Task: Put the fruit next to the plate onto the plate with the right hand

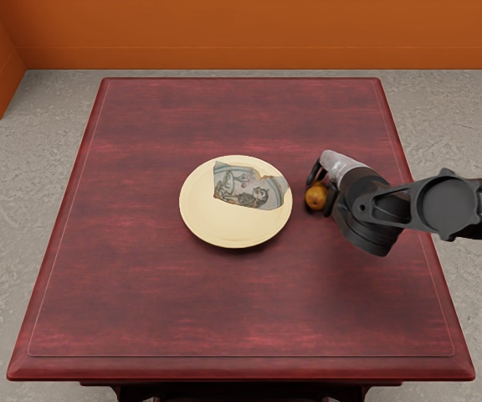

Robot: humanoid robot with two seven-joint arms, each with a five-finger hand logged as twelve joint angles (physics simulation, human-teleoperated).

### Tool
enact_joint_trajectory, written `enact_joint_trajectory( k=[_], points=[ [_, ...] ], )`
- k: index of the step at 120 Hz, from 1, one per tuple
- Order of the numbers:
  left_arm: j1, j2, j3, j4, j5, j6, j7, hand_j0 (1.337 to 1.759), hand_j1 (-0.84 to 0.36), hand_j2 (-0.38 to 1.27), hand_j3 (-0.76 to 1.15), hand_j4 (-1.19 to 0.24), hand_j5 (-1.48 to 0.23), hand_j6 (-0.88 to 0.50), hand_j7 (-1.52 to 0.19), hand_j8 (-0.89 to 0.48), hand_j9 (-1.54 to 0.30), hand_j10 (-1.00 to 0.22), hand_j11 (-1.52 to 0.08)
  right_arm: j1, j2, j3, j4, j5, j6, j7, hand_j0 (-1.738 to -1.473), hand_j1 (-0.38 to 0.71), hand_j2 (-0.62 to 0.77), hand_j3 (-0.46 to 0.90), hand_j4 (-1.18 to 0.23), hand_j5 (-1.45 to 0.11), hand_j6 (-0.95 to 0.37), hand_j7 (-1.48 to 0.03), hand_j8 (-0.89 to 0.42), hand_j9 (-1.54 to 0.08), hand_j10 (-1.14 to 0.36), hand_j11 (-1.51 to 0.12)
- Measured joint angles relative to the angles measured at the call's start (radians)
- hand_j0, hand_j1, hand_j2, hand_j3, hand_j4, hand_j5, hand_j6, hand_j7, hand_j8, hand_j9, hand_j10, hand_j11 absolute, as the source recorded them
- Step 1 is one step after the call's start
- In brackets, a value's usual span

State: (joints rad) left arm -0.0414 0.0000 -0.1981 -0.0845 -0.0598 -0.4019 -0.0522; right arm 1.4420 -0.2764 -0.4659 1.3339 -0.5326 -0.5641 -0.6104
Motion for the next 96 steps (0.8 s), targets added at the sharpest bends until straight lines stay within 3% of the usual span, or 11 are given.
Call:
enact_joint_trajectory(
  k=[23,96],
  points=[
    [0.0,0.0,0.0,0.0,0.0,0.0,0.0,1.658,0.33,0.0,0.0,-0.01,-0.02,-0.01,-0.02,-0.01,-0.02,-0.01,-0.02,0.001,-0.024,0.001,0.019,0.0,-0.003,0.0,-1.653,0.2,0.02,0.0,-0.59,-0.79,-0.28,-0.78,-0.58,-0.78,-0.59,-0.78],
    [0.0,0.0,0.0,0.0,0.0,0.0,0.0,1.658,0.33,0.0,0.0,-0.01,-0.02,-0.01,-0.02,-0.01,-0.02,-0.01,-0.02,0.001,-0.073,0.035,0.065,-0.009,-0.008,0.0,-1.658,0.33,0.23,0.0,-0.53,-0.92,-0.26,-0.88,-0.65,-0.92,-0.65,-0.92]
  ],
)
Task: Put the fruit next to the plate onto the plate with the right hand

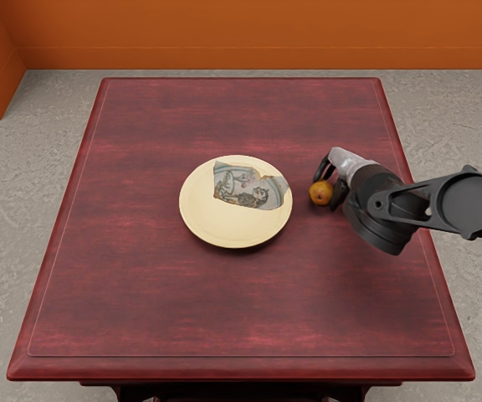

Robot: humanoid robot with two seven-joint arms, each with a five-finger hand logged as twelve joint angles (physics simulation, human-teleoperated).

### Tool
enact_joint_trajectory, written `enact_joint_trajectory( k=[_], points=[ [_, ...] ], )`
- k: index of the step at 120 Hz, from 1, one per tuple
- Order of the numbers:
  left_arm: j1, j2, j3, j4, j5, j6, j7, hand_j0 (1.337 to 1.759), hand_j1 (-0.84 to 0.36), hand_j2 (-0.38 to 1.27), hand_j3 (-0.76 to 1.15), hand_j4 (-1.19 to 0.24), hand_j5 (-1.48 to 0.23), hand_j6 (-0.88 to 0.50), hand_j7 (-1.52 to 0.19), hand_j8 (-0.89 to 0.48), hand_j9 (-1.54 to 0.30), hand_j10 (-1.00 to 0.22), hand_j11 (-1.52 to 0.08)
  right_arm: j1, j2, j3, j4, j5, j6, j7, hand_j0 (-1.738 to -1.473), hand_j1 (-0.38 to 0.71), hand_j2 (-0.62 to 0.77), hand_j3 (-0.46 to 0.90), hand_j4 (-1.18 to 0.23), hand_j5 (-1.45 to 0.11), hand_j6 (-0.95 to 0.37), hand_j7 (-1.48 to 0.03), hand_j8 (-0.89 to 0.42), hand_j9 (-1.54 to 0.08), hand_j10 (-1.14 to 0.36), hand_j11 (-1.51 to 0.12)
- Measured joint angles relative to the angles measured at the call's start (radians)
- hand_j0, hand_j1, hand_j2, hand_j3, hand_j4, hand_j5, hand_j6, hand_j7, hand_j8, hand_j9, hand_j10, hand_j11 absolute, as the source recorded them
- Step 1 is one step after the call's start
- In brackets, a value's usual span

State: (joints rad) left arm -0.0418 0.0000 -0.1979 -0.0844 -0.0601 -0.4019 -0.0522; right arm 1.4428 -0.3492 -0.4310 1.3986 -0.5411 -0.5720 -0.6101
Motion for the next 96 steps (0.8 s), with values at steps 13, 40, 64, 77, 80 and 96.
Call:
enact_joint_trajectory(
  k=[13,40,64,77,80,96],
  points=[
    [0.0,0.0,0.0,0.0,0.0,0.0,0.0,1.658,0.33,0.0,0.0,-0.01,-0.02,-0.01,-0.02,-0.01,-0.02,-0.01,-0.02,0.001,-0.01,0.003,0.01,-0.001,0.0,0.0,-1.658,0.34,0.26,0.0,-0.52,-0.95,-0.27,-0.91,-0.67,-0.95,-0.67,-0.95],
    [0.0,0.0,0.0,0.0,0.0,0.0,0.0,1.658,0.33,0.0,0.0,-0.01,-0.02,-0.01,-0.02,-0.01,-0.02,-0.01,-0.02,0.002,-0.045,0.021,0.046,-0.007,0.001,0.0,-1.658,0.36,0.31,0.0,-0.5,-0.99,-0.29,-0.94,-0.67,-0.99,-0.7,-0.99],
    [0.0,0.0,0.0,0.0,0.0,0.0,0.0,1.658,0.33,0.0,0.0,-0.01,-0.02,-0.01,-0.02,-0.01,-0.02,-0.01,-0.02,0.014,-0.081,0.04,0.074,-0.019,0.001,0.0,-1.658,0.37,0.31,0.0,-0.49,-1.0,-0.28,-0.95,-0.66,-1.0,-0.7,-1.01],
    [0.0,0.0,0.0,0.0,0.0,0.0,0.0,1.658,0.33,0.0,0.0,-0.01,-0.02,-0.01,-0.02,-0.01,-0.02,-0.01,-0.02,0.02,-0.095,0.055,0.086,-0.026,0.002,0.0,-1.658,0.37,0.32,0.0,-0.49,-1.0,-0.27,-0.96,-0.66,-1.01,-0.7,-1.01],
    [0.0,0.0,0.0,0.0,0.0,0.0,0.0,1.658,0.33,0.0,0.0,-0.01,-0.02,-0.01,-0.02,-0.01,-0.02,-0.01,-0.02,0.021,-0.097,0.057,0.089,-0.027,0.002,0.0,-1.658,0.37,0.31,0.0,-0.49,-1.0,-0.27,-0.96,-0.66,-1.01,-0.7,-1.01],
    [0.0,0.0,0.0,0.0,0.0,0.0,0.0,1.658,0.33,0.0,0.0,-0.01,-0.02,-0.01,-0.02,-0.01,-0.02,-0.01,-0.02,0.036,-0.102,0.071,0.102,-0.034,0.003,0.0,-1.658,0.37,0.31,0.0,-0.49,-1.01,-0.27,-0.96,-0.65,-1.01,-0.71,-1.01]
  ],
)
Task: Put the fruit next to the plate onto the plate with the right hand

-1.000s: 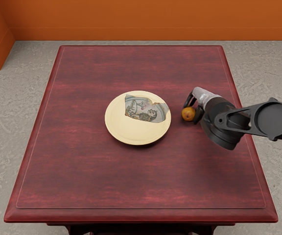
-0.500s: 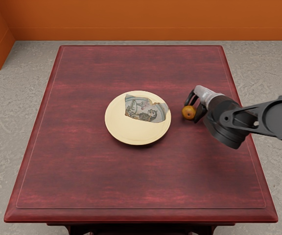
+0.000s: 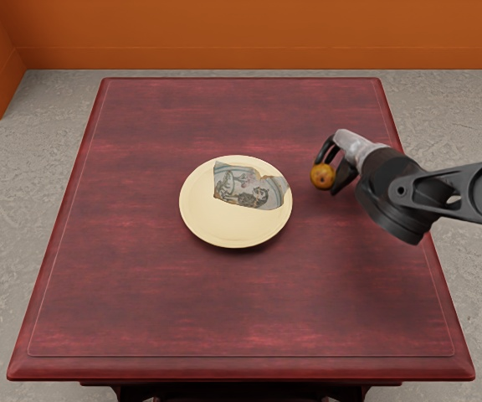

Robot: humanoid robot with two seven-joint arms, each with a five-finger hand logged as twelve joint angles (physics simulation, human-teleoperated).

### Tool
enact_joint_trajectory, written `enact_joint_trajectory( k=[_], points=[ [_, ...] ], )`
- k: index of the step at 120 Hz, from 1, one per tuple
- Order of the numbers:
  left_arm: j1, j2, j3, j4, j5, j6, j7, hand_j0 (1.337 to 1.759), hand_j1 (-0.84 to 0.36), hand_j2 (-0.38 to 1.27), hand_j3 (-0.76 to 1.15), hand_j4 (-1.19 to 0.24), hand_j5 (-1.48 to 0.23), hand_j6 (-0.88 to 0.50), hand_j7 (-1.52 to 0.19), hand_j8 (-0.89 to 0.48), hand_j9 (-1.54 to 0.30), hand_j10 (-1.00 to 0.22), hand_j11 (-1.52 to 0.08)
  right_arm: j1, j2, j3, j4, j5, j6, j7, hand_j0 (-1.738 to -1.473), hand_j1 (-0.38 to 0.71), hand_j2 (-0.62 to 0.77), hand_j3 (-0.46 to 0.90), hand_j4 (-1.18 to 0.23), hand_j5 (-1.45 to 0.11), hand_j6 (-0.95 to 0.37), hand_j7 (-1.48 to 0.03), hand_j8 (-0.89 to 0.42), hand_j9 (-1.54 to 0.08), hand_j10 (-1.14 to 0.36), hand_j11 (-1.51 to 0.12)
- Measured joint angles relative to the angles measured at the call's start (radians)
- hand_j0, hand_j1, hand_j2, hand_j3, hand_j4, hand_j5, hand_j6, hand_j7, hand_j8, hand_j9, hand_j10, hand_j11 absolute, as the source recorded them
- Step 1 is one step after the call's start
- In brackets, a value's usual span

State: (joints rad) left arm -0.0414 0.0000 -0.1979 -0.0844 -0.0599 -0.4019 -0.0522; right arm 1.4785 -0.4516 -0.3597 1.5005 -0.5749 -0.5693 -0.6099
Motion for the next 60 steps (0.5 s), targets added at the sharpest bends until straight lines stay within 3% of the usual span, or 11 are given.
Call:
enact_joint_trajectory(
  k=[60],
  points=[
    [0.002,0.0,0.0,0.0,0.0,0.0,0.0,1.658,0.33,0.0,0.0,-0.01,-0.02,-0.01,-0.02,-0.01,-0.02,-0.01,-0.02,0.062,0.01,0.067,0.046,-0.001,0.0,0.0,-1.658,0.38,0.32,0.0,-0.48,-1.01,-0.27,-0.96,-0.65,-1.01,-0.71,-1.01]
  ],
)
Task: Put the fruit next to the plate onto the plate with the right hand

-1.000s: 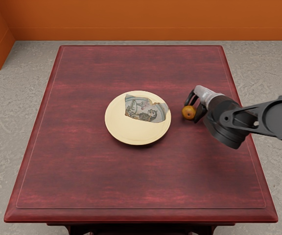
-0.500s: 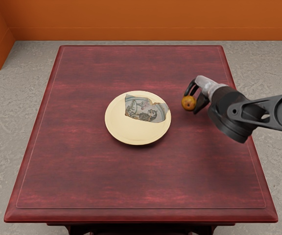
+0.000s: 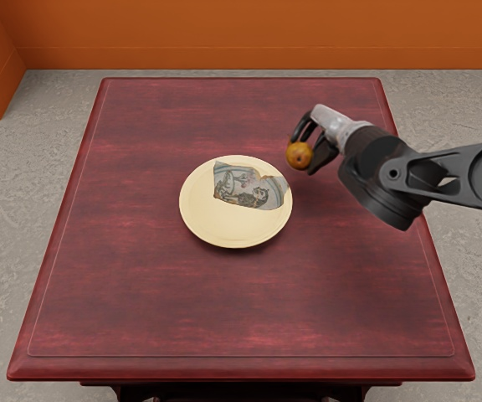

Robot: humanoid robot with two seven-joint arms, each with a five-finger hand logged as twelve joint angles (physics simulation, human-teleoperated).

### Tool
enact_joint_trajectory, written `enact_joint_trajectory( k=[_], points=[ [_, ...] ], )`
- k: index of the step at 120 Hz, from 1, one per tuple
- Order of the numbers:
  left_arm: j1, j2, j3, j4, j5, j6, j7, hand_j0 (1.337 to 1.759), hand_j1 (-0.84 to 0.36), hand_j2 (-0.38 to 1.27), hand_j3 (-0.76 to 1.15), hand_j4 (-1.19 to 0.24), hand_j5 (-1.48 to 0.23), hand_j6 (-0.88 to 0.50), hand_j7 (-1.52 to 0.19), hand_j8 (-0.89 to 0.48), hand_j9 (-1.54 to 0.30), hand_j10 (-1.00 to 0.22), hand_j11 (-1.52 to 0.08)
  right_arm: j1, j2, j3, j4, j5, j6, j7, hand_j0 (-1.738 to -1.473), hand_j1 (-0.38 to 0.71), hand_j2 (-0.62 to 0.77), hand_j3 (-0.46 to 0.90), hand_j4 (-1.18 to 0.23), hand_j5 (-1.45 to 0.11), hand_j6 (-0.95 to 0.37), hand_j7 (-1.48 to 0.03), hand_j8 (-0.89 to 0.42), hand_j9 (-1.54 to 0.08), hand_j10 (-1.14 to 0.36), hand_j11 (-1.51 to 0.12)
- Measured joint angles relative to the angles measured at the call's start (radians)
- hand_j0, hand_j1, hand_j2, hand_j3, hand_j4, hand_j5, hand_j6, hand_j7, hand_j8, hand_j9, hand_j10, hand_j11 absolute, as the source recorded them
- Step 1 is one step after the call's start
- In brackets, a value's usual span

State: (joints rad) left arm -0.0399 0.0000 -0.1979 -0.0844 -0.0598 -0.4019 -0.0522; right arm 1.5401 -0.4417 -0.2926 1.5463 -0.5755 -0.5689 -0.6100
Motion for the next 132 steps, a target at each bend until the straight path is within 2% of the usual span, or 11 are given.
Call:
enact_joint_trajectory(
  k=[64,132],
  points=[
    [0.002,0.0,0.0,0.0,0.0,0.0,0.0,1.658,0.33,0.0,0.0,-0.01,-0.02,-0.01,-0.02,-0.01,-0.02,-0.01,-0.02,0.054,0.11,0.052,0.005,0.029,0.0,0.0,-1.658,0.37,0.31,0.0,-0.48,-1.01,-0.27,-0.96,-0.65,-1.01,-0.71,-1.01],
    [0.003,0.0,0.0,0.0,0.0,0.0,0.0,1.658,0.33,0.0,0.0,-0.01,-0.02,-0.01,-0.02,-0.01,-0.02,-0.01,-0.02,0.076,0.258,0.056,-0.043,0.068,-0.034,0.0,-1.658,0.37,0.32,0.0,-0.48,-1.01,-0.27,-0.96,-0.65,-1.01,-0.71,-1.01]
  ],
)
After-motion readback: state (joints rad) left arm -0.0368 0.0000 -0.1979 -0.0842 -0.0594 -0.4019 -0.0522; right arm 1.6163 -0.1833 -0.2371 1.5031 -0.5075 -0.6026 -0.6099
